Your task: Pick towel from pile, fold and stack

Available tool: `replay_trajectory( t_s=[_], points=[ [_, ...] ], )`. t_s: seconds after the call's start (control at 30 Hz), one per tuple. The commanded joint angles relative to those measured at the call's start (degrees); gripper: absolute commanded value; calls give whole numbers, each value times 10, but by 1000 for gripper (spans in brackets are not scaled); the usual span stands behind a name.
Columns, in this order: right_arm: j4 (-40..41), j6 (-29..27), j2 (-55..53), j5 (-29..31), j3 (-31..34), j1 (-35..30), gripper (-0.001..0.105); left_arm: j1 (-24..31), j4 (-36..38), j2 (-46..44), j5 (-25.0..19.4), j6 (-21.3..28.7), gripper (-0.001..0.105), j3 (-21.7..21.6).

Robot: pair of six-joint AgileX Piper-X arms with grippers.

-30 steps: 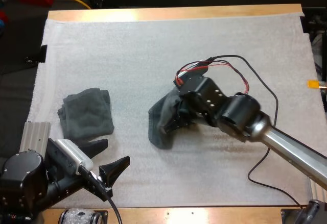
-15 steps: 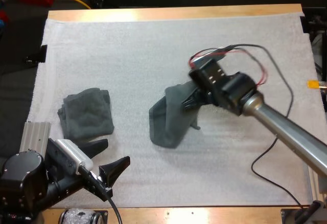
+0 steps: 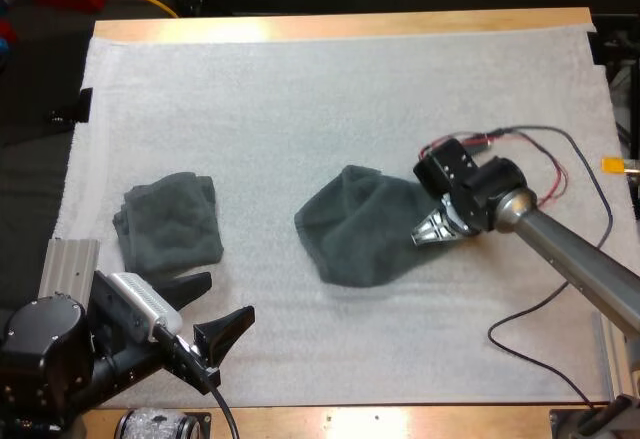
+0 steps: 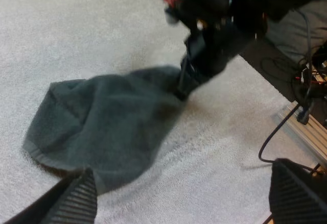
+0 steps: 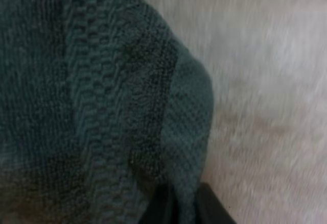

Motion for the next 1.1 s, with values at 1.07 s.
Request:
replay_trajectory(
  t_s=[1.07],
  points=[
    [2,2,-22,-35,41,-3,2,-29,-90,236,22,-50,69,125]
  ],
)
